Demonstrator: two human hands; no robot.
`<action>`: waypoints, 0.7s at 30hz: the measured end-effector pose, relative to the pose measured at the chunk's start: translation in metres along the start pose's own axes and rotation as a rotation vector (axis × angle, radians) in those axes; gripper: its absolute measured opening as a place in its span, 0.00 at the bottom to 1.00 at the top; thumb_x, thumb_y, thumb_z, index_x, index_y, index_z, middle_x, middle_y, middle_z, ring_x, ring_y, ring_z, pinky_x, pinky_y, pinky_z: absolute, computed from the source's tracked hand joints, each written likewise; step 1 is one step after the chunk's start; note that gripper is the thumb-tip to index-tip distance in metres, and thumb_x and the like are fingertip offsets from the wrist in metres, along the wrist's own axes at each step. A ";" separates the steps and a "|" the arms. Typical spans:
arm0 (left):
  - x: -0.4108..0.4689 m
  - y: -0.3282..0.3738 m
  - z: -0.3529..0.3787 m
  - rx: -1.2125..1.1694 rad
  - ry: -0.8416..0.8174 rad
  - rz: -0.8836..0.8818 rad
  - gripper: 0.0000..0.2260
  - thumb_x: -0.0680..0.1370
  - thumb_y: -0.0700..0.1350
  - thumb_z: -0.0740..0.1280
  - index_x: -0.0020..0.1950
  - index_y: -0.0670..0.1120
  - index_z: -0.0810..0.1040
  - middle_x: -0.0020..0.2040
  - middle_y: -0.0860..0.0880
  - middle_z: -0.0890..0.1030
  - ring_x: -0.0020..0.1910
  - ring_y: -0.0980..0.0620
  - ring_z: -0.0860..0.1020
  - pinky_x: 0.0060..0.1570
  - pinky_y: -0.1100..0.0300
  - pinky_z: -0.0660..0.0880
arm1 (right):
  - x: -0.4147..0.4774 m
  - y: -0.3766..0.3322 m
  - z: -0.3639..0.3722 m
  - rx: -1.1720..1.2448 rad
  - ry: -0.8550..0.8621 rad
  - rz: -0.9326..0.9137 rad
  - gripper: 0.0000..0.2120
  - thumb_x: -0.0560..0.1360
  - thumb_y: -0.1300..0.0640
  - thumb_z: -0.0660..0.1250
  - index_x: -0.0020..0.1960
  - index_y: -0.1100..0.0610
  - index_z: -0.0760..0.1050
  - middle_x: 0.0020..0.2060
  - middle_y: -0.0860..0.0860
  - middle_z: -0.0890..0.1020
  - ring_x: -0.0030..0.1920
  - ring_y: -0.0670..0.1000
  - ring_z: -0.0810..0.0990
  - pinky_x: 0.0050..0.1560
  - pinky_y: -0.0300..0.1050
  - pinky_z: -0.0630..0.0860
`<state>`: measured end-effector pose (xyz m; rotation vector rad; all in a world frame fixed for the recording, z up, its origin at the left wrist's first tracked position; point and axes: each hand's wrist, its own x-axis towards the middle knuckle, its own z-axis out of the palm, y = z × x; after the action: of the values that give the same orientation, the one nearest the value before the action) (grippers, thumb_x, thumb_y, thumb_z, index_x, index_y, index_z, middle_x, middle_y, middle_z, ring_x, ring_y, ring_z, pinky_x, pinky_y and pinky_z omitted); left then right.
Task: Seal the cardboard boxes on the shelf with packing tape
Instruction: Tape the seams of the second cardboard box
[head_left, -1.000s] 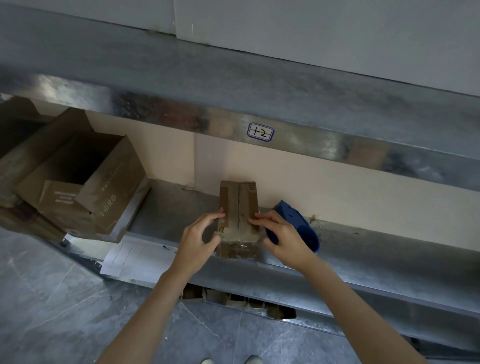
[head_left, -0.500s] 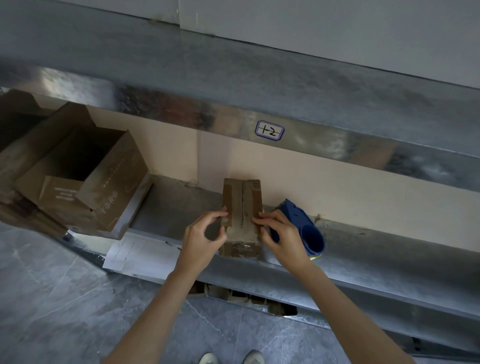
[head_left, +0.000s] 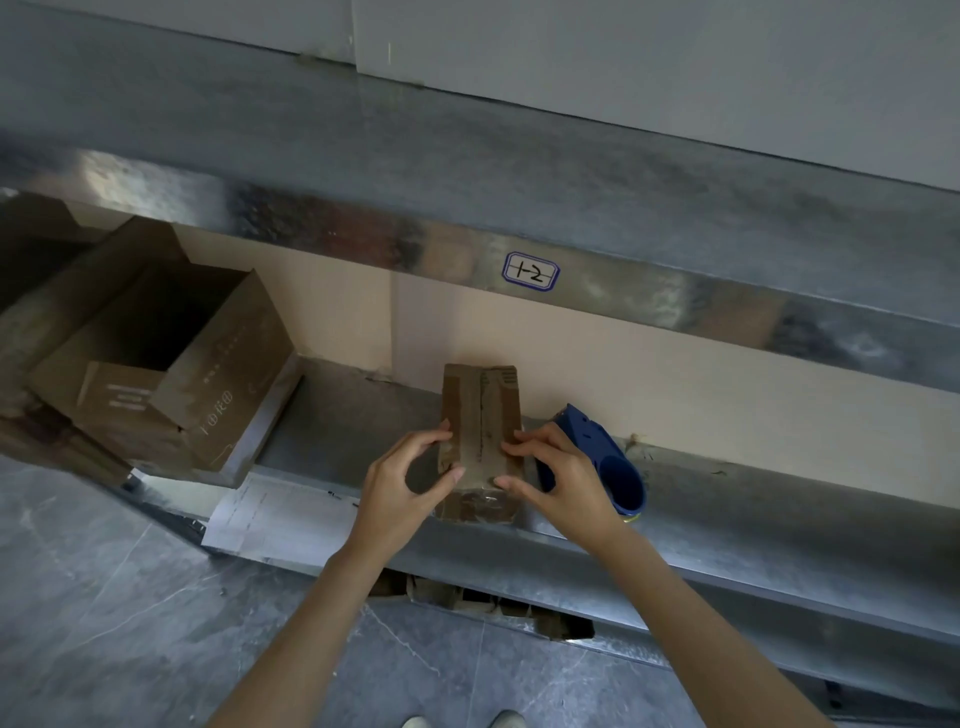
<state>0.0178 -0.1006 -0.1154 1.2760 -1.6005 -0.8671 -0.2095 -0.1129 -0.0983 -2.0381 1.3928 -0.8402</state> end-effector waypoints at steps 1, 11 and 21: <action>0.000 0.000 0.001 0.001 0.002 0.004 0.17 0.74 0.45 0.75 0.62 0.50 0.78 0.64 0.60 0.78 0.65 0.61 0.75 0.66 0.59 0.73 | 0.000 0.002 0.000 -0.015 -0.009 -0.009 0.27 0.72 0.37 0.66 0.61 0.55 0.80 0.57 0.45 0.75 0.59 0.39 0.74 0.60 0.28 0.69; 0.000 -0.002 0.000 0.082 -0.023 0.050 0.29 0.66 0.54 0.80 0.64 0.48 0.77 0.65 0.57 0.77 0.65 0.61 0.75 0.64 0.64 0.72 | -0.005 0.001 0.006 -0.135 0.022 -0.085 0.31 0.70 0.36 0.69 0.62 0.58 0.78 0.59 0.50 0.76 0.61 0.48 0.76 0.59 0.45 0.78; -0.004 0.000 -0.003 0.139 -0.034 0.041 0.31 0.68 0.53 0.78 0.69 0.49 0.73 0.67 0.56 0.75 0.68 0.60 0.72 0.68 0.59 0.71 | -0.009 -0.001 0.005 -0.147 -0.046 -0.079 0.35 0.68 0.33 0.68 0.68 0.54 0.74 0.64 0.49 0.73 0.64 0.48 0.72 0.65 0.49 0.74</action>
<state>0.0209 -0.0965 -0.1156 1.3260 -1.7332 -0.7674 -0.2075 -0.1041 -0.1029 -2.2225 1.3934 -0.7380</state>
